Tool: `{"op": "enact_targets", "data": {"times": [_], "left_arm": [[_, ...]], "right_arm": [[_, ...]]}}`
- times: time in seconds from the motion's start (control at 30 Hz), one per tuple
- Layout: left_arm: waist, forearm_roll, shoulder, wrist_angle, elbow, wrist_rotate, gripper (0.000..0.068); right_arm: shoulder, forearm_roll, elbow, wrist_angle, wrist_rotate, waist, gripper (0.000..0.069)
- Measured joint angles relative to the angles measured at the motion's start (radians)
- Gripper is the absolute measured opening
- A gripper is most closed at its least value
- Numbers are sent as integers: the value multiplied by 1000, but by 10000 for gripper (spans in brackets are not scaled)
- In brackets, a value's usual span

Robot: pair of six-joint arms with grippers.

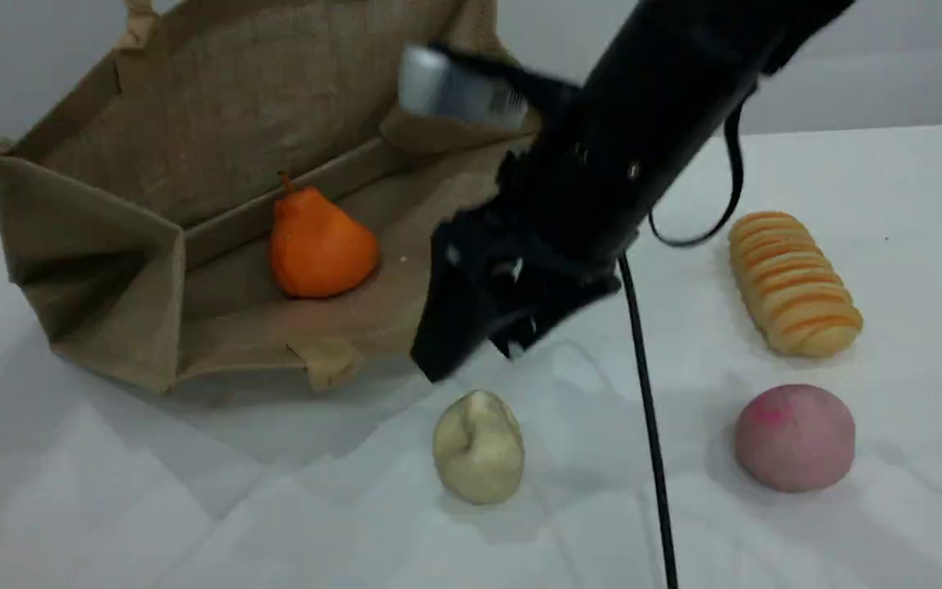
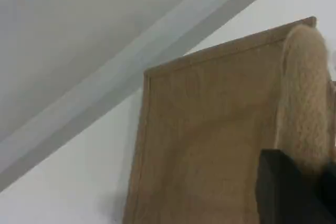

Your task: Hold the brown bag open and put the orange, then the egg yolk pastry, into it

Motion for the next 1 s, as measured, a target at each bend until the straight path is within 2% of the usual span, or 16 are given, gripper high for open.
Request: {"op": "enact_targets", "data": {"times": [0.33, 0.53, 0.67, 0.93, 1.0], "left_arm": [[0, -21, 0, 1, 0, 0, 88], [0, -21, 0, -2, 0, 0, 88], [0, -21, 0, -3, 0, 2, 88], [0, -21, 0, -5, 0, 3, 88], [0, -21, 0, -3, 0, 3, 88]], "right_arm": [[127, 15, 0, -146, 7, 0, 533], [151, 17, 0, -145, 7, 0, 495], [151, 18, 0, -130, 7, 0, 386], [146, 14, -6, -84, 7, 0, 71], [137, 6, -7, -81, 7, 0, 47]]}}
